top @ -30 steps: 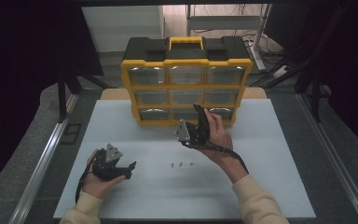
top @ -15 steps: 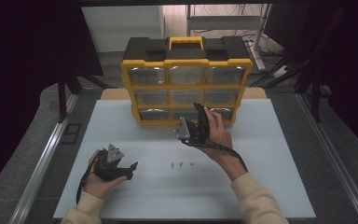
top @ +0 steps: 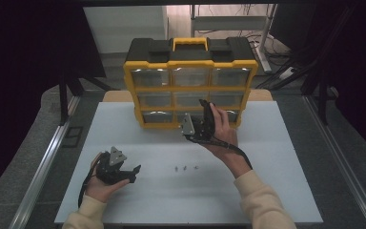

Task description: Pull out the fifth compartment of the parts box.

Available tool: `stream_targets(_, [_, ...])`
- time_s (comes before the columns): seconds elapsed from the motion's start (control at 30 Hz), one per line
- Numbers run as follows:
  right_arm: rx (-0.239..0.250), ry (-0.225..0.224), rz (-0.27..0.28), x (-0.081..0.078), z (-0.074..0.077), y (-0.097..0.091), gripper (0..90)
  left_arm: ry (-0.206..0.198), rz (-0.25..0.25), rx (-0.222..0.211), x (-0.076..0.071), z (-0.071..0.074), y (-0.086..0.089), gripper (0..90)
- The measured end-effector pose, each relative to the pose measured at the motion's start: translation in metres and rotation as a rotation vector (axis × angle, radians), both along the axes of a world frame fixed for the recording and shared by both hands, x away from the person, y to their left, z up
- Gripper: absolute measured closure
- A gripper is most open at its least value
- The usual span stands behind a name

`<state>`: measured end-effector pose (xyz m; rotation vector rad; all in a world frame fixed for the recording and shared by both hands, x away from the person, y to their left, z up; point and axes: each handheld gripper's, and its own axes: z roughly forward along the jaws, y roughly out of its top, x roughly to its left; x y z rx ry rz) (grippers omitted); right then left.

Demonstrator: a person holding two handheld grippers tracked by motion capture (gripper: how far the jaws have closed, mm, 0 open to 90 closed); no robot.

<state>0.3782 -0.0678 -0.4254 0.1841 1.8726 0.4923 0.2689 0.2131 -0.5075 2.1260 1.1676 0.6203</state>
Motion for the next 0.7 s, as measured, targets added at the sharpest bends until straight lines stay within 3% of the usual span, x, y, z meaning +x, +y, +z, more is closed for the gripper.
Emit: stream_targets(0.7, [-0.004,-0.008,-0.013,0.019,0.002,0.010,21.4,-0.008,0.011,-0.003,0.000,0.001,0.004,13.7])
